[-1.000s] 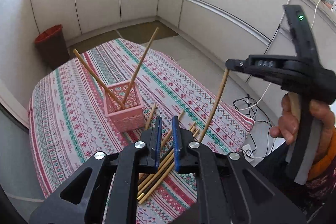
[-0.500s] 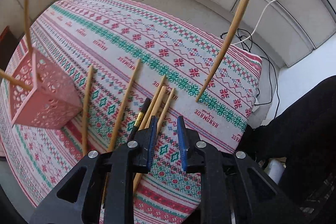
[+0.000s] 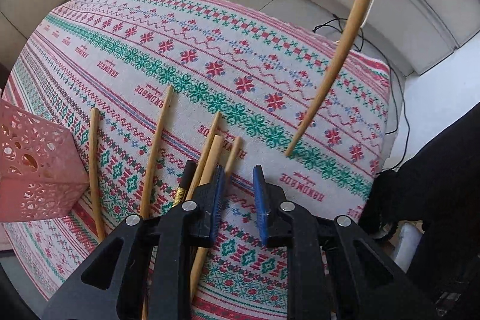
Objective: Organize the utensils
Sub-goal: 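Lift the held sticks over the pink basket and open both grippers to release them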
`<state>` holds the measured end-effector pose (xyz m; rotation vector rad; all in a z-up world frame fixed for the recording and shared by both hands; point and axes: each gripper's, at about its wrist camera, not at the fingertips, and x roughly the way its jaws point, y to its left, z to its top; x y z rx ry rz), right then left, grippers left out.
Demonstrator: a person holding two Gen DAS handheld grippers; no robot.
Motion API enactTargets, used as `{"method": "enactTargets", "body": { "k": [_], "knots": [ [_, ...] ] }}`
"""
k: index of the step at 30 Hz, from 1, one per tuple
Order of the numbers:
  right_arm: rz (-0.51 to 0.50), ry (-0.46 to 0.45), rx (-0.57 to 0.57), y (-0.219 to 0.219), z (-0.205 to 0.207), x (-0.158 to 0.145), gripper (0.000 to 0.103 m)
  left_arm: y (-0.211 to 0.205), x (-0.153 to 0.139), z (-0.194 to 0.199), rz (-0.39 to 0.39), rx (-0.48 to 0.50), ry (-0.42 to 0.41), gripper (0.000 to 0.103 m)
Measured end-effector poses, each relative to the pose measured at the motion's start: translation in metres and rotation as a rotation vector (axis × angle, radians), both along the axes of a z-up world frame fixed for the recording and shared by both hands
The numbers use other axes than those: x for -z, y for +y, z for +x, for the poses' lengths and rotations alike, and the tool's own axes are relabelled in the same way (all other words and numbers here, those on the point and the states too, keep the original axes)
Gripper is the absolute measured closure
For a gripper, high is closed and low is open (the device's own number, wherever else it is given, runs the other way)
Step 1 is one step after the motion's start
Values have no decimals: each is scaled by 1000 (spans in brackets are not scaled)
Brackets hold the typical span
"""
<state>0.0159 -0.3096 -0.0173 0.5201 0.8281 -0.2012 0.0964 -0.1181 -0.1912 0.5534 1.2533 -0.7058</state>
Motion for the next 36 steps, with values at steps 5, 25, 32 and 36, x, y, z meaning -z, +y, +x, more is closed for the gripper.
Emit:
{"method": "enactTargets", "body": {
  "k": [5,25,32,36],
  "knots": [
    [-14,2,-5,3,1,1,95,-3,11,3,23,-9,8,85],
    [8,-194,-231,62,-41,-83,95,127,-189,-84,-383,-330,-447,99],
    [-28,-371,-280,84,-48,-162,95,159,-272,-74,-513,-436,-633,99],
    [-39,-439,-306,102,-37,-190,95,169,-299,-58,-528,-491,-699,99]
  ]
}}
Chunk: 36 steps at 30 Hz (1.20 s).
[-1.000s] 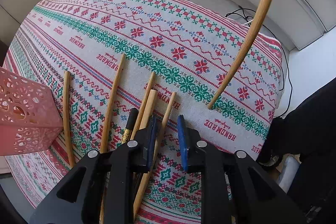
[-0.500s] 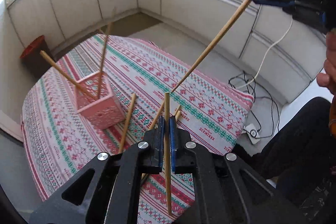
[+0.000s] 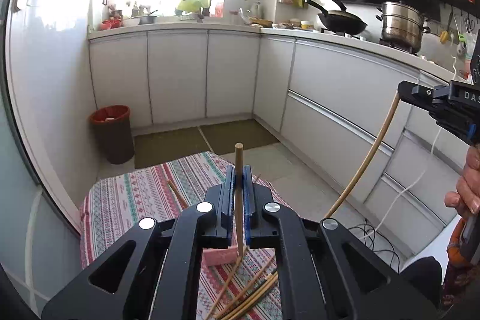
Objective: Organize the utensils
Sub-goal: 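Lift the held sticks over the pink basket and open both grippers to release them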
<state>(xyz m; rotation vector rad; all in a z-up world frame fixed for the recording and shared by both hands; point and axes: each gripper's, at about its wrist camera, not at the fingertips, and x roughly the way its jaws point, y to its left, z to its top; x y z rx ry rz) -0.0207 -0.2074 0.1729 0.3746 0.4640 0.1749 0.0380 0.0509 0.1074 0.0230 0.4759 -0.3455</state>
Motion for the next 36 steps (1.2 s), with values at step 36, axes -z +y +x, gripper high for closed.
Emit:
{"method": "enactTargets", "body": {
  "k": [36],
  "knots": [
    [-125,154,-107,105,148,126,58,56,28,73,-96,-236,100,71]
  ]
}}
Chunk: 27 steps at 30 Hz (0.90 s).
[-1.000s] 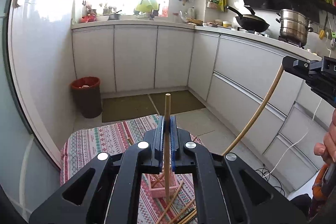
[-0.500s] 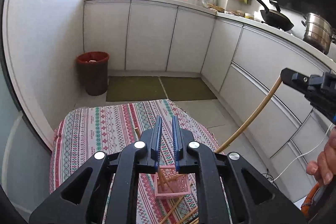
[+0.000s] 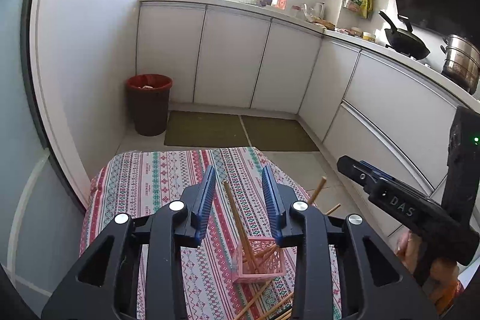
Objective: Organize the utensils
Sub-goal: 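Lift the held sticks over the pink basket and open both grippers to release them, then grasp the next bamboo stick with the left gripper while the right gripper reaches for sticks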
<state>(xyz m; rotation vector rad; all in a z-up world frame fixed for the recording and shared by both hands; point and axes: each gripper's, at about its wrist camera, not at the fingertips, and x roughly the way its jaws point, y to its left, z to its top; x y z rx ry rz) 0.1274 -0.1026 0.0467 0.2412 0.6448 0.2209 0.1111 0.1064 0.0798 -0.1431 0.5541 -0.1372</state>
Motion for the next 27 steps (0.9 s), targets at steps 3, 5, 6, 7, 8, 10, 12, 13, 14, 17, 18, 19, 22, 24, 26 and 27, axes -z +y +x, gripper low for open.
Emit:
{"method": "enactTargets", "body": {
  "k": [3,5,6,7,8,10,12,13,14,17,18,19,22,24,26,27],
  "knots": [
    [-11,-7,13,-4,-2,-5,58,-4,1,-3,20,8,3,65],
    [-19,-20,22,-6,-7,-9,57,-7,4,-3,29,9,13,58],
    [-27,-23,23,-6,-10,-10,56,-7,6,-3,35,6,18,57],
    [-34,-25,23,-6,-12,-10,53,-9,8,-3,41,5,27,55],
    [-42,-27,26,-7,-16,-10,51,-10,11,-3,46,4,39,52],
    [-56,-28,40,-11,-22,-9,38,-12,20,-3,59,0,76,44],
    [-47,-27,58,-20,-30,-6,28,-13,30,-4,62,-5,117,40],
    [-42,-23,70,-26,-34,-4,22,-15,37,-4,60,1,148,38],
    [-40,-17,81,-31,-37,-2,21,-17,44,-4,59,16,178,35],
    [-60,29,107,-51,-45,11,19,-35,73,-9,89,92,276,26],
    [-68,48,121,-57,-48,16,18,-42,83,-10,97,125,306,26],
    [-71,75,145,-68,-51,23,18,-52,95,-11,110,176,349,25],
    [-17,167,214,-102,-59,42,18,-88,128,-14,189,293,443,25],
    [58,232,259,-127,-64,53,18,-111,148,-17,232,377,497,25],
    [156,295,311,-153,-70,65,18,-127,165,-21,269,426,532,23],
    [194,323,338,-163,-73,72,18,-136,174,-22,283,453,550,23]
  ]
}}
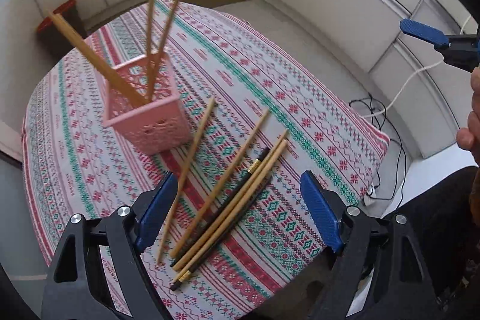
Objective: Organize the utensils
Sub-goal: 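Grasp the next bamboo stick with the left gripper while the right gripper reaches for sticks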
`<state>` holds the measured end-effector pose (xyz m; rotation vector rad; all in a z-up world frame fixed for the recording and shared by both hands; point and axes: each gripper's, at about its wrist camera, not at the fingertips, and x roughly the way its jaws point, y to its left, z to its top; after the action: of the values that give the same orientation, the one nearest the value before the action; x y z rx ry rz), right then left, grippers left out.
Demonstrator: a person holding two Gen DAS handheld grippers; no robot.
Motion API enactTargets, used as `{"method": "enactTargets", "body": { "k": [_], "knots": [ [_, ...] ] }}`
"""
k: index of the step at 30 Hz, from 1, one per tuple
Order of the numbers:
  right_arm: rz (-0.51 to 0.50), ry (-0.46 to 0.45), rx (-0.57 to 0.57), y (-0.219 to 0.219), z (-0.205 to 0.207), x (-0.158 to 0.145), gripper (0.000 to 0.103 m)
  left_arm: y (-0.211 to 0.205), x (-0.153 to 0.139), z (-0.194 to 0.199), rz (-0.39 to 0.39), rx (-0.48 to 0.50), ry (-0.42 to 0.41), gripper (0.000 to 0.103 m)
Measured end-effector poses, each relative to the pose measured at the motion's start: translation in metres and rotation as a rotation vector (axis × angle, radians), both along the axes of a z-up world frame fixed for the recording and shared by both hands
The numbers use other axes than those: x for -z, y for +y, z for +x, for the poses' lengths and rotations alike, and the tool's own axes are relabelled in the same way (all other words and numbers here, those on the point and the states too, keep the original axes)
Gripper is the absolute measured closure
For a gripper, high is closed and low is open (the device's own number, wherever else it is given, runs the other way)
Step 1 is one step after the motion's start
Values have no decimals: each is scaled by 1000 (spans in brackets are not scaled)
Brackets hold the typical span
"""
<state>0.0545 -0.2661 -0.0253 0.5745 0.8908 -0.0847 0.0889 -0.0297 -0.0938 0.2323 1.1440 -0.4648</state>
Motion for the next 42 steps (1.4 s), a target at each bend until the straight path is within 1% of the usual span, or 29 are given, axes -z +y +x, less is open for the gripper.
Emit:
{"method": "enactTargets", "body": {
  "k": [3,4,5,6,8,9,11,15,16,17,18,19,20,21,22,23,25,27,31,34,36,38,42],
  "knots": [
    [86,72,83,-27,-10,22,18,-22,18,-1,16,79,27,23],
    [112,92,106,-34,-14,29,18,-28,22,-1,22,98,28,25],
    [134,105,123,-40,-17,34,18,-36,27,1,31,114,26,30],
    [164,119,140,-45,-19,38,18,-44,32,6,43,127,24,32],
    [204,135,154,-50,-19,45,18,-58,41,18,61,141,30,41],
    [213,140,154,-51,-19,47,18,-63,44,23,69,144,31,43],
    [210,148,154,-50,-17,50,18,-75,54,39,85,153,47,51],
    [199,175,139,-49,-15,57,18,-83,81,70,134,110,93,54],
    [198,183,138,-48,-14,59,18,-82,87,78,136,96,118,54],
    [200,192,136,-47,-14,61,18,-81,93,84,138,84,137,58],
    [205,202,135,-47,-13,64,18,-81,98,88,140,81,149,58],
    [213,214,137,-48,-12,67,18,-82,97,90,131,89,139,60],
    [221,226,139,-50,-11,70,18,-83,97,91,131,97,144,66],
    [227,237,143,-51,-10,73,18,-83,96,91,130,100,145,74],
    [232,252,148,-52,-9,78,18,-83,96,92,138,99,141,87],
    [236,264,151,-52,-8,81,18,-83,96,92,145,96,136,92],
    [247,295,149,-51,-6,90,18,-81,96,93,132,95,133,93],
    [248,321,146,-49,-4,97,18,-80,95,92,132,99,111,93],
    [210,371,148,-41,-2,113,18,-71,83,81,153,88,20,95],
    [185,415,124,-30,1,128,18,-59,57,63,138,84,-41,95],
    [157,442,100,-18,5,137,18,-50,35,44,127,78,-88,95],
    [135,468,68,-3,9,147,19,-43,19,31,122,70,-127,96],
    [141,507,27,21,16,167,31,-24,-12,-1,100,42,-210,96]
  ]
}}
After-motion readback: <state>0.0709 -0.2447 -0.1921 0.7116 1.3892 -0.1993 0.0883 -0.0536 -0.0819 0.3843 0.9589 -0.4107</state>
